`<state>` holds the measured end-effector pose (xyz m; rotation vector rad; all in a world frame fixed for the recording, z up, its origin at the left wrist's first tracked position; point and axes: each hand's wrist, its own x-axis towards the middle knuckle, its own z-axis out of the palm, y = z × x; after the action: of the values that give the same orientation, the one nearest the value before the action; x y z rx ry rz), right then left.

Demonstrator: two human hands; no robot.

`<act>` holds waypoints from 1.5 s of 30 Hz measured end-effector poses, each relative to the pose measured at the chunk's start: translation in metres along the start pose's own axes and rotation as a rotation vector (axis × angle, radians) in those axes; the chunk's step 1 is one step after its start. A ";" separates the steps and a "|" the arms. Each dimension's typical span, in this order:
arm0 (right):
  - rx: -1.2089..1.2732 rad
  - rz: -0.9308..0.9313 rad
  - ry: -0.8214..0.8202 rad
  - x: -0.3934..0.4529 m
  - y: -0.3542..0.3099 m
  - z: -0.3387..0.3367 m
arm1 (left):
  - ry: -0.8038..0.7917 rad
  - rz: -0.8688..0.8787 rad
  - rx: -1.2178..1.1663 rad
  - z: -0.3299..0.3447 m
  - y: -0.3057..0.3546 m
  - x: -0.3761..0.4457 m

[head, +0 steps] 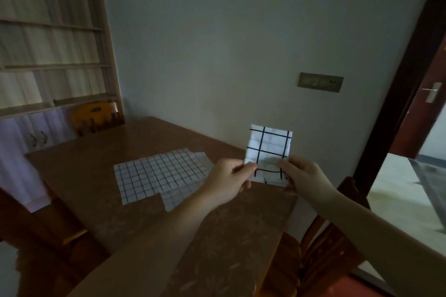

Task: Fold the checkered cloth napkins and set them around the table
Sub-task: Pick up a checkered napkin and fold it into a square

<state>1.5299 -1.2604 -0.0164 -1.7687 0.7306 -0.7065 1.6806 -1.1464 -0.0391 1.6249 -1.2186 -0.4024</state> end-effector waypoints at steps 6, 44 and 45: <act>-0.054 -0.013 -0.132 -0.026 0.032 -0.048 | 0.064 -0.107 -0.038 0.059 0.022 -0.020; -0.153 0.505 -0.392 0.182 0.223 -0.151 | -0.041 -0.625 -0.429 0.214 -0.139 0.116; -0.028 0.572 -0.402 0.193 0.232 -0.151 | 0.035 -0.656 -0.486 0.217 -0.145 0.122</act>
<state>1.5065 -1.5578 -0.1737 -1.5467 0.9064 0.0441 1.6465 -1.3676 -0.2198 1.5479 -0.4701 -0.9905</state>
